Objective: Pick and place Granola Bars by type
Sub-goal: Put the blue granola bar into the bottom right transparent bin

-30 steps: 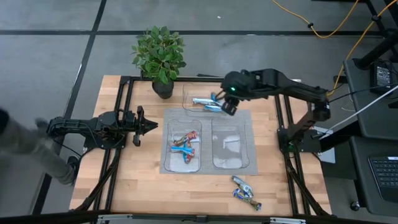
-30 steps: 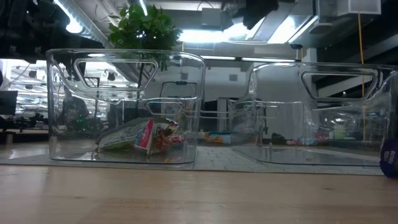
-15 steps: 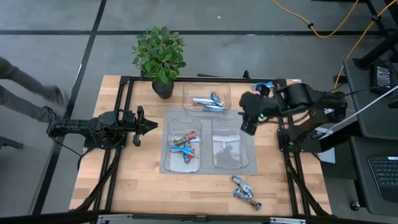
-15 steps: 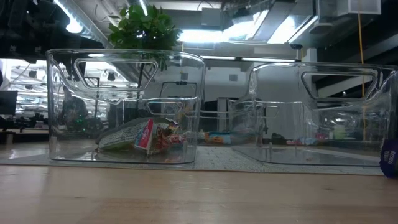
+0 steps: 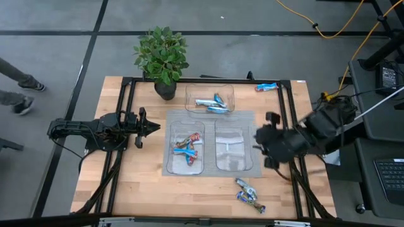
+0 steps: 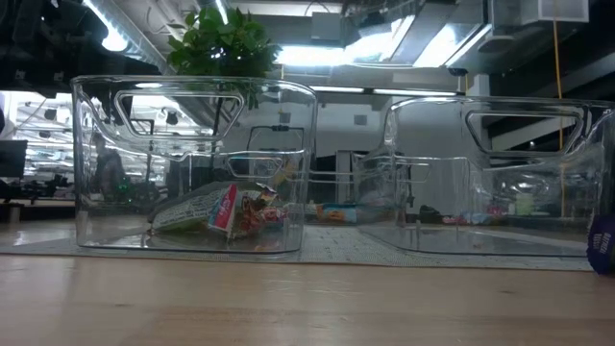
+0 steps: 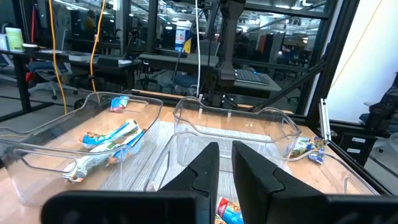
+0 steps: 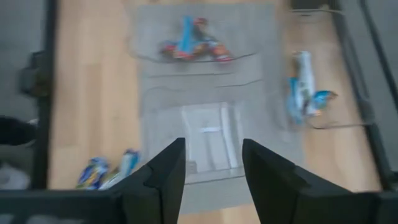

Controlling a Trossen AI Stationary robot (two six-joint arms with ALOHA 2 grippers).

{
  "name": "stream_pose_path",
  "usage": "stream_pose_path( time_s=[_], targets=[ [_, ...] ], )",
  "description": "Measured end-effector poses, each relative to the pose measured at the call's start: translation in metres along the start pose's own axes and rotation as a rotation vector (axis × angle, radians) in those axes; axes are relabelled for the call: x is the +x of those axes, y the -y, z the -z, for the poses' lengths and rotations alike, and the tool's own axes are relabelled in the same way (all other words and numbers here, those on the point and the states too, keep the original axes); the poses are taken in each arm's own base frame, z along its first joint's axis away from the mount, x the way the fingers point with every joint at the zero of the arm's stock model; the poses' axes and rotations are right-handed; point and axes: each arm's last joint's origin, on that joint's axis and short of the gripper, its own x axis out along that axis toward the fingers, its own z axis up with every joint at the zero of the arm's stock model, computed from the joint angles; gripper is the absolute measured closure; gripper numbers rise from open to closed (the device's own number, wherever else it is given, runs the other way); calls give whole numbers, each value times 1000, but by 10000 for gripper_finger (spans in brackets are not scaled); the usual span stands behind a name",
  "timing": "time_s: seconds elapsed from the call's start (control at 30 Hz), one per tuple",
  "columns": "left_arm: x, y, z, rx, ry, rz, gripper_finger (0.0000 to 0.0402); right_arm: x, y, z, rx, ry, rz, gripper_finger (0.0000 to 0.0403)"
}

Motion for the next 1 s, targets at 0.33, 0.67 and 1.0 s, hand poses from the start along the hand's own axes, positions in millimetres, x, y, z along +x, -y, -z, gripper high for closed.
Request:
stream_pose_path(
  time_s=[0.33, 0.67, 1.0],
  targets=[
    [0, 0, 0, 0, 0, 0, 361, -26, -50, 34, -75, 11, -152, 242],
    [0, 0, 0, 0, 0, -1, 359, -15, -99, 55, -164, -50, -156, 242],
    [0, 0, 0, 0, 0, -1, 364, 11, -126, 58, -129, -111, -81, 242]
  ],
)
